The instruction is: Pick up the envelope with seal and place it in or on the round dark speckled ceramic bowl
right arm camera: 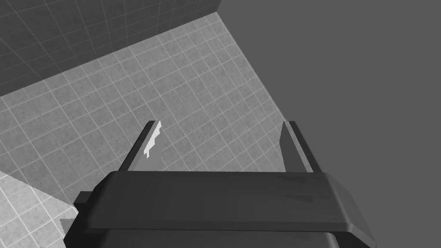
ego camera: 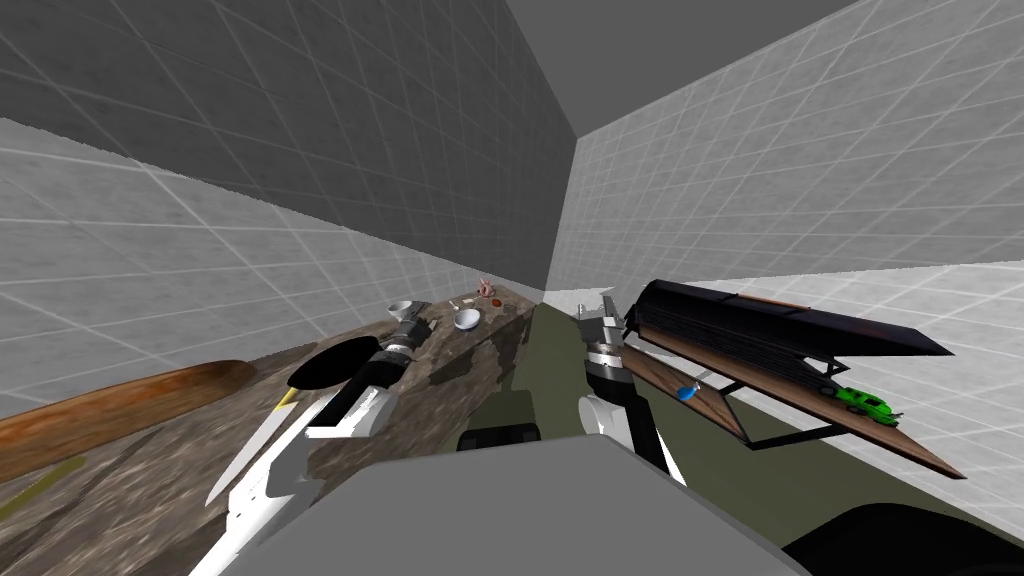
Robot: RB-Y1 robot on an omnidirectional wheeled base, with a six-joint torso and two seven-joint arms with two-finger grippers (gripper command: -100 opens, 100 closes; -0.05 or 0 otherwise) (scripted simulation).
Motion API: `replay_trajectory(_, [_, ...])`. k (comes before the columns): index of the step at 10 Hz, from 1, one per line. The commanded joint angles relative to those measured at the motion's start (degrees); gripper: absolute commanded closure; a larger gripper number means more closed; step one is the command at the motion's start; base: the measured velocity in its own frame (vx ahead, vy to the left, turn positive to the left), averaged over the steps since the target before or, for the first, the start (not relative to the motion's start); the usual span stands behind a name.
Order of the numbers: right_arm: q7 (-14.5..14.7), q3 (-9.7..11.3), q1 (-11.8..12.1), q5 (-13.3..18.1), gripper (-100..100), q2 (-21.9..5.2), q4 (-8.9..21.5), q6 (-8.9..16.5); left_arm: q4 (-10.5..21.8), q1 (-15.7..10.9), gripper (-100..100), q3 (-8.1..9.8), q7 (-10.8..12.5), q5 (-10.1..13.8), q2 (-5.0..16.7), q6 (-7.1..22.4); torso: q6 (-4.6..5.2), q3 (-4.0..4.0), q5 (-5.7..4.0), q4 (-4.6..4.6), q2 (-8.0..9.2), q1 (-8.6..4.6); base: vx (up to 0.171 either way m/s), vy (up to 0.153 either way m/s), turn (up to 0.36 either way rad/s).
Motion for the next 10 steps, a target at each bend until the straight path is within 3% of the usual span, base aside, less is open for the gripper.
replay_trajectory(1, [0.00, 0.00, 0.00, 0.00, 0, 0.00, 0.00, 0.00, 1.44, -1.15, -100, 0.80, 1.52, 1.87, 2.40, 2.86, 0.00, 0.00, 0.00, 0.00, 0.00, 0.00, -0.032, 0.012, -0.120])
replay_trajectory(3, [0.00, 0.00, 0.00, 0.00, 0, 0.00, 0.00, 0.00, 1.44, -1.15, -100, 0.80, 1.52, 1.87, 2.40, 5.28, 0.00, 0.00, 0.00, 0.00, 0.00, 0.01, -0.018, 0.013, -0.030])
replay_trajectory(4, [0.00, 0.00, 0.00, 0.00, 0, 0.00, 0.00, 0.00, 2.51, -2.13, -100, 1.54, 2.80, 3.53, 4.38, 7.65, 0.00, -0.03, 0.00, -0.01, -0.05, -0.02, -0.021, 0.010, -0.144])
replay_trajectory(5, [0.00, 0.00, -0.01, 0.00, 0, 0.00, 0.00, 0.00, 2.51, -2.13, -100, 1.54, 2.80, 3.53, 4.38, 9.34, 0.04, -0.03, -0.01, -0.01, -0.04, -0.02, -0.018, 0.013, -0.090])
replay_trajectory(6, [0.00, 0.00, 0.00, 0.00, 0, 0.00, 0.00, 0.00, 3.64, -3.07, -100, 2.36, 4.09, 5.27, 6.35, 10.94, 0.00, -0.02, 0.00, -0.01, -0.04, -0.01, -0.022, 0.014, -0.141])
replay_trajectory(8, [0.00, 0.00, 0.00, 0.00, 0, 0.00, 0.00, 0.00, 3.64, -3.07, -100, 2.36, 4.09, 5.27, 6.35, 13.57, 0.00, -0.02, 0.00, -0.01, -0.04, 0.00, -0.014, 0.012, -0.037])
replay_trajectory(9, [0.00, 0.00, 0.00, 0.00, 0, 0.00, 0.00, 0.00, 4.83, -3.94, -100, 3.25, 5.38, 7.07, 8.31, 15.22, -0.01, -0.03, 0.00, -0.01, -0.06, -0.02, -0.017, 0.007, -0.142])
replay_trajectory(10, [0.00, 0.00, 0.00, 0.00, 0, 0.00, 0.00, 0.00, 4.83, -3.94, -100, 3.25, 5.38, 7.07, 8.31, 16.67, 0.03, -0.03, -0.01, -0.01, -0.05, -0.03, -0.015, 0.014, -0.094])
